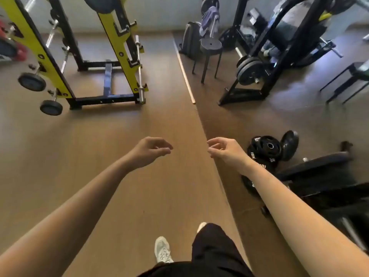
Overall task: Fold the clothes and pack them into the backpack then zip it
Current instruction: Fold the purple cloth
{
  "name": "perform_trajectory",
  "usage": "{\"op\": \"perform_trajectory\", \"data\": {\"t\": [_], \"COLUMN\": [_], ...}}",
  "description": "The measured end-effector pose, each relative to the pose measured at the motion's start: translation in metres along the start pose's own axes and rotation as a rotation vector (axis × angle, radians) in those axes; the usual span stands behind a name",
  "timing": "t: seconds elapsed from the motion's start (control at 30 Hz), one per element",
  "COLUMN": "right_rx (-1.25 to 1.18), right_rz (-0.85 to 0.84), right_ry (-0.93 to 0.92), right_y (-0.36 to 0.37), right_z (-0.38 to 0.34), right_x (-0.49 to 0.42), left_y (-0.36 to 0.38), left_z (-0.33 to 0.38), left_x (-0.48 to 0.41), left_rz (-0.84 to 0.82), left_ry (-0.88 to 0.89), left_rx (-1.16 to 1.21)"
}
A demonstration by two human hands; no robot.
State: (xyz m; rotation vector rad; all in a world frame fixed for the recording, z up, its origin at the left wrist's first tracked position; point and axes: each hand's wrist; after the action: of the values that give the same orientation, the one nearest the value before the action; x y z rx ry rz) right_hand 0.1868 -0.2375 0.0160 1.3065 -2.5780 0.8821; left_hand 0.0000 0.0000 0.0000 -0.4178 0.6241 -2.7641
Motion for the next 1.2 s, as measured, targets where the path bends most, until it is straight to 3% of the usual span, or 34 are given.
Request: {"op": "perform_trajectory", "data": {"t": [0.23,0.57,0.8,1.2], "right_rx": [-0.047,-0.152,-0.062,0.125], "right_rz": [0.019,0.103,0.041,-0.108], "right_ry": [0.074,0.126,0.117,0.189], "right_y": [-0.017,-0.110,-0.167,-0.231], "right_z": [0.035,0.053,0.040,-0.015], "right_x": [-0.061,-0.241,-0.355,-0.614], "left_y": [0.009,-0.001,-0.025,-0.108], "left_z": [0.008,0.054,0.072,0.021], "left_x": [-0.092,-0.280,-0.388,-0.625], "left_rz": [-0.044,-0.033,0.055,0.165], "left_ry": [-0.057,-0.145,-0.233,-0.376], "left_rx": [0.032,0.090,0.212,0.314]}}
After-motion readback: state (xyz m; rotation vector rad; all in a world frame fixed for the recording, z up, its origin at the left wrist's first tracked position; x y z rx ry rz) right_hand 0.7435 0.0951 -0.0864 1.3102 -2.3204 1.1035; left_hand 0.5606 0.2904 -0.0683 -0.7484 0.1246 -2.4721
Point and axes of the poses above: each hand's wrist, its own x-axis away from the middle knuckle, its own y-axis out of the palm, z = x × y, and after that the axes turned 1 degree about y, right-handed
